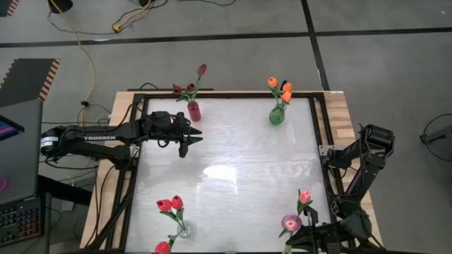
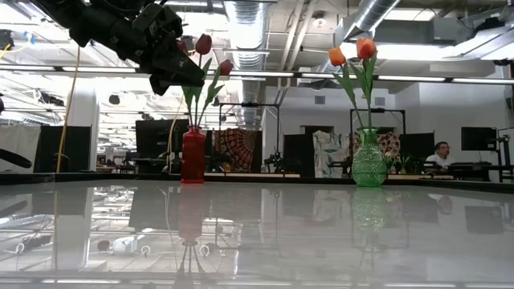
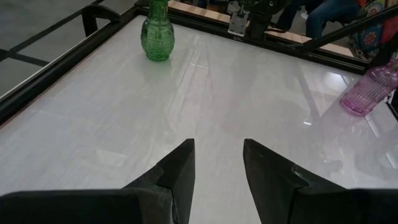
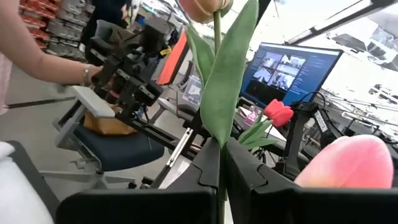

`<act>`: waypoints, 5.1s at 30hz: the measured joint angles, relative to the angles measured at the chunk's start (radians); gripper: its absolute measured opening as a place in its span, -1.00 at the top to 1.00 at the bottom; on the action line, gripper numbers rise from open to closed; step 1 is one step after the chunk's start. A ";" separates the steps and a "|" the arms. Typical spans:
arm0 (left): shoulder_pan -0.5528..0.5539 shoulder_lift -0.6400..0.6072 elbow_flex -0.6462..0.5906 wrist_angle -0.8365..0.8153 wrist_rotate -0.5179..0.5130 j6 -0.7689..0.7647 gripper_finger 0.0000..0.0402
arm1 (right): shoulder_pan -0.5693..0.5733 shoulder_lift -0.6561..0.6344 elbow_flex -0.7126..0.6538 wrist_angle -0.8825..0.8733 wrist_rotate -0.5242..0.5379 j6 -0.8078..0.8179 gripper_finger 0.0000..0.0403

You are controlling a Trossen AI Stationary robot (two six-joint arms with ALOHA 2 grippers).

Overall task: Sort flowers into vase by color
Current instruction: Put the pink flower into the purple vase, then return to Home Position

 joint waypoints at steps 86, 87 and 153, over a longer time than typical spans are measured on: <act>0.000 0.000 0.000 0.000 0.000 0.000 0.39 | 0.183 -0.022 0.036 0.137 0.602 -0.005 0.27; 0.000 0.000 0.000 0.000 0.000 0.000 0.39 | 0.189 -0.022 0.044 0.137 0.600 -0.006 0.27; 0.113 -0.376 -0.275 0.424 0.069 0.167 1.00 | -0.707 -1.104 -0.196 -1.170 -0.577 0.556 0.89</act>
